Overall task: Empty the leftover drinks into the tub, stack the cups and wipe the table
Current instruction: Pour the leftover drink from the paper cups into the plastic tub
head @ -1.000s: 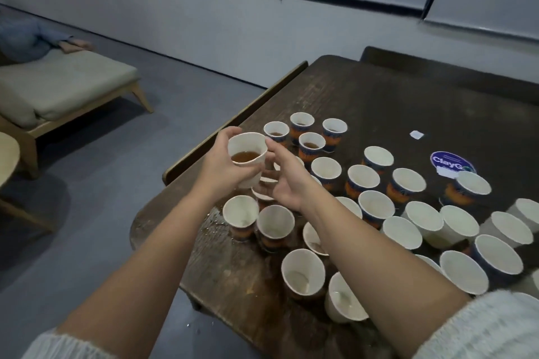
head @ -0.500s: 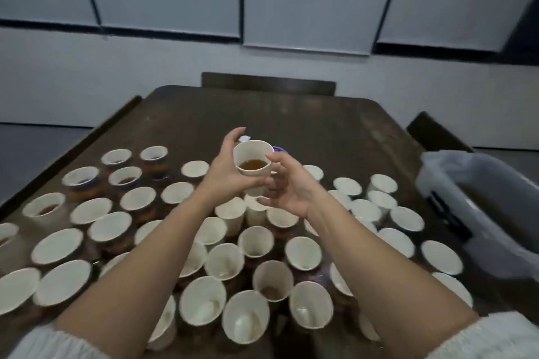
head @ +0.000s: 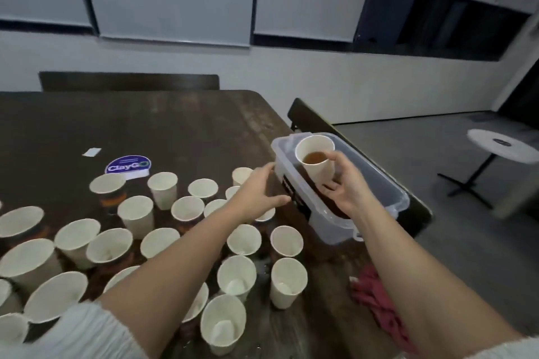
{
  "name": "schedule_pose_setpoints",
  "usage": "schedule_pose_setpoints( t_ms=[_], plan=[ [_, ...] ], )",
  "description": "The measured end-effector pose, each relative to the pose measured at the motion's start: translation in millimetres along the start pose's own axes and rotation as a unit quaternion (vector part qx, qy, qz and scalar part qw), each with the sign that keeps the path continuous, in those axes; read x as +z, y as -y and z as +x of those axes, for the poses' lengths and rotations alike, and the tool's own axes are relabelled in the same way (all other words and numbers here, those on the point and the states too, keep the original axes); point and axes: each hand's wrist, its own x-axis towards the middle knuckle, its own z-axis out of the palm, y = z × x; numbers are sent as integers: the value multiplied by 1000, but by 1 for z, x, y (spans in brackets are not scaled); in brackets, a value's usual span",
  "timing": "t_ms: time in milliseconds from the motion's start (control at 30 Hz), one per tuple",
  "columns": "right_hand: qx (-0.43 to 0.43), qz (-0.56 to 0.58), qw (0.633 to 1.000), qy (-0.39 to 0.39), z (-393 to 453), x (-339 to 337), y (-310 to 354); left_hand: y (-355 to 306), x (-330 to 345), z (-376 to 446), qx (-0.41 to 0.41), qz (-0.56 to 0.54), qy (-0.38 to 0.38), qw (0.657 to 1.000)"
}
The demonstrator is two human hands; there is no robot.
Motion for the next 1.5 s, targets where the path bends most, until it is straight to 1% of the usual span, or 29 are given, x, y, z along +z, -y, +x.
schedule_pose_setpoints(
  t_ms=[133,233,333,433,500,600,633,700,800,1000,1200,1500],
  plan=[
    [-47,-40,995,-80,23,-51,5,-4,44,28,26,73,35,996],
    [-76,-112,983,-120,36,-70,2,-3,64,42,28,122,27,992],
    [-106,-165,971,-137,51,-81,-4,-3,80,53,5,164,9,986],
    [-125,-214,958,-141,60,-86,-8,3,91,54,-39,157,18,987],
    [-135,-232,953,-138,66,-88,-11,6,101,51,-49,151,3,987],
    [-151,-234,950,-140,71,-88,-13,5,108,51,-52,146,-47,987],
    [-152,-230,950,-144,72,-88,-14,4,109,54,-43,148,-53,987],
    [-156,-226,949,-151,75,-89,-15,4,109,59,-22,159,-40,986],
    [-164,-226,947,-158,77,-90,-16,9,108,62,-13,171,-23,985],
    [-181,-215,945,-168,78,-93,-18,12,112,61,-8,155,-35,987],
    [-202,-235,932,-187,80,-93,-21,13,112,61,-9,159,-33,987],
    [-211,-257,919,-211,80,-92,-23,14,112,60,-4,156,-34,987]
  ],
)
